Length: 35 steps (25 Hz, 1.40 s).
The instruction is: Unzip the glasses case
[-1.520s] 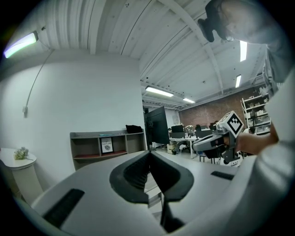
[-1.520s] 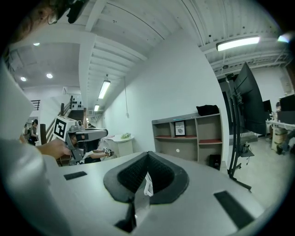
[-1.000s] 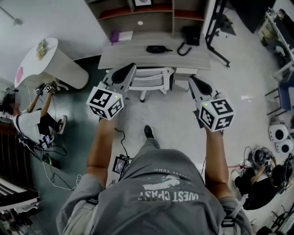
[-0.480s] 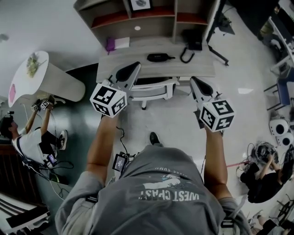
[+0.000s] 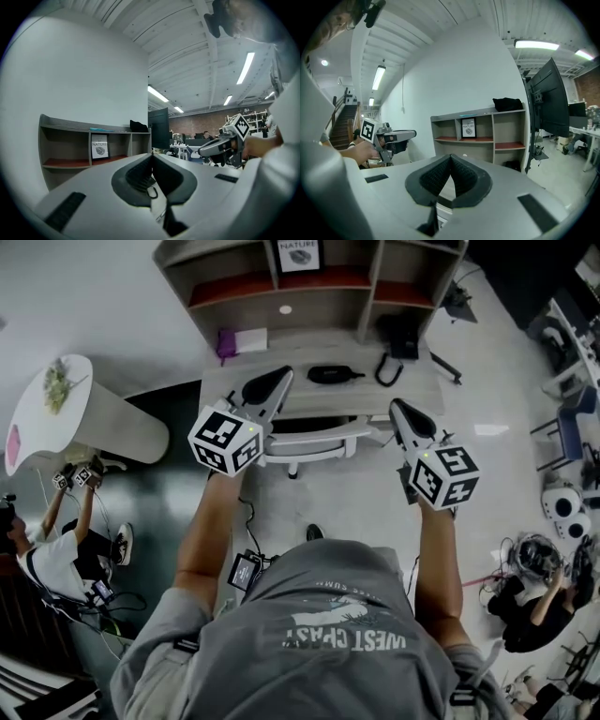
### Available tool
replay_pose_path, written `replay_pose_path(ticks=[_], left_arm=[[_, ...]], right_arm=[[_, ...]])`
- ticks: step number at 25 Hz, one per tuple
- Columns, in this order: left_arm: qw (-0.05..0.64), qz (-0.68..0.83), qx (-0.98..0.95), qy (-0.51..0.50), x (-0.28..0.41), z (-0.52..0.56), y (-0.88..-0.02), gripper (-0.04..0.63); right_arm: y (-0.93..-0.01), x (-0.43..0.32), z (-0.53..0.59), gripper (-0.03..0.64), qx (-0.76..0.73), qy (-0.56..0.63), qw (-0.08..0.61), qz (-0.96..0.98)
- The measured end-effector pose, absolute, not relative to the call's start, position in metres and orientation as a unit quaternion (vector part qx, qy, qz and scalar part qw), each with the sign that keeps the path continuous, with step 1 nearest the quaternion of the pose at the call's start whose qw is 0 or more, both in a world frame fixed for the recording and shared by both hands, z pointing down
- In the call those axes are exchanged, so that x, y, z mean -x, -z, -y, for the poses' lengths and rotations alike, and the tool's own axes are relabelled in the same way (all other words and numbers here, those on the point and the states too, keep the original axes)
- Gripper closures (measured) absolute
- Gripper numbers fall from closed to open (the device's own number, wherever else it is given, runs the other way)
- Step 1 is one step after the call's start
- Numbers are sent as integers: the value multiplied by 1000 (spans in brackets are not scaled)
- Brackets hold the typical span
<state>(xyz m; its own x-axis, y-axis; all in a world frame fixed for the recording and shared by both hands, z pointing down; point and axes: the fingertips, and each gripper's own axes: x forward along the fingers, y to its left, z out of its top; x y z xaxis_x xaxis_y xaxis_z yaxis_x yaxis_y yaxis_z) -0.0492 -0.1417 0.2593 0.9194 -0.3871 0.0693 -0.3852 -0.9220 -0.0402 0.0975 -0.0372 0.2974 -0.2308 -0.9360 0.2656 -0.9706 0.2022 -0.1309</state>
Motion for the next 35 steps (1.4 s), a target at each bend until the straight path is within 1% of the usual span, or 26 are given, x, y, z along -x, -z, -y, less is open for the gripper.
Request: replay_pose_path(ticks=[8,20,27,35], left_arm=[[-1,-205,978,29,75,177,-265,595],[-15,-253,967,33,94,202,-281,595],[-23,-279,958,53,87,234,-294,595],[-59,-312,945,74,60,276,-325,595]], right_arm=[[-298,-72,75,607,-607,-137,82,778],[-301,-78,133,607,-575,-127,92,803],[-318,-83,185,607,-538,-137,96,826],[-360,-108,243,601,-489,-160,126,848]])
